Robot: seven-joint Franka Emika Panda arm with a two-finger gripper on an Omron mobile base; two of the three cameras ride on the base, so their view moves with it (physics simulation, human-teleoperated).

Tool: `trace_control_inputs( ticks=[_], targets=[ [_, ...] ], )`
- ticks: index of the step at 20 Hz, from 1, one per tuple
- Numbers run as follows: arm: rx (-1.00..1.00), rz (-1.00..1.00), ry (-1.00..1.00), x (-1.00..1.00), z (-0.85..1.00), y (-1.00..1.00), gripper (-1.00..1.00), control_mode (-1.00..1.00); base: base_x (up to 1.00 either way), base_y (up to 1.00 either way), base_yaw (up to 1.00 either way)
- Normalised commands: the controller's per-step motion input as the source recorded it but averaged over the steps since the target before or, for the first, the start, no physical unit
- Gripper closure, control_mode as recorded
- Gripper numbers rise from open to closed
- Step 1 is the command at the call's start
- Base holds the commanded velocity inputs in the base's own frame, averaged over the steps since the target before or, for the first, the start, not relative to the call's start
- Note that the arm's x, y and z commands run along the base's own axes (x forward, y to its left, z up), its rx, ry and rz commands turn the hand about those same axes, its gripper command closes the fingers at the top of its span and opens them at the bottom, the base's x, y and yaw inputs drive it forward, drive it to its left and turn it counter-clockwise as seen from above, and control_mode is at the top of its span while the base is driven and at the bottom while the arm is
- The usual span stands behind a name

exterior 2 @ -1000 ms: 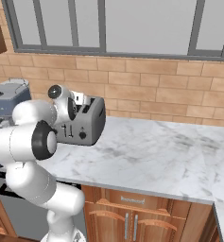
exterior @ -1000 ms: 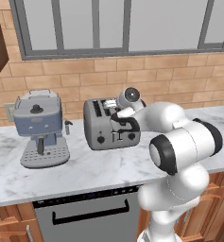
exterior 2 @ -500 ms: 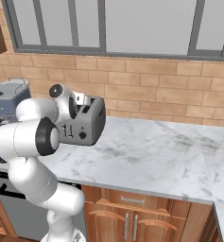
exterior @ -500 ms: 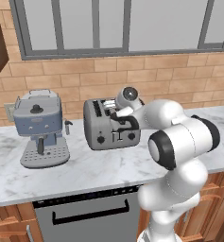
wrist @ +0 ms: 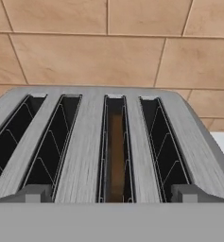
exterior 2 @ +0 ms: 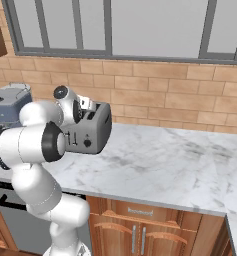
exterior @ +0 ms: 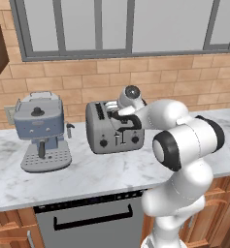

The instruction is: Start the toaster. Once the lever pops up, take the bread to the plate on the dining counter.

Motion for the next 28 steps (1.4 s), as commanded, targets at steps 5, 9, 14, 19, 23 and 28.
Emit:
trace_control_inputs(
  ticks=[5, 9, 14, 19, 23, 28],
  targets=[
    [0.05, 0.00, 0.05, 0.04, 0.00, 0.00, -1.00, -1.00, 0.00, 0.00, 0.00],
    [0.01, 0.00, 0.03, 0.00, 0.00, 0.00, -1.00, -1.00, 0.00, 0.00, 0.00],
    [0.00, 0.00, 0.00, 0.00, 0.00, 0.00, -1.00, -1.00, 0.00, 0.00, 0.00],
    [0.00, 0.00, 0.00, 0.00, 0.00, -0.02, -1.00, -1.00, 0.00, 0.00, 0.00],
    [0.00, 0.00, 0.00, 0.00, 0.00, -0.03, -1.00, -1.00, 0.00, 0.00, 0.00],
    [0.00, 0.00, 0.00, 0.00, 0.00, -0.03, -1.00, -1.00, 0.00, 0.00, 0.00]
  ],
)
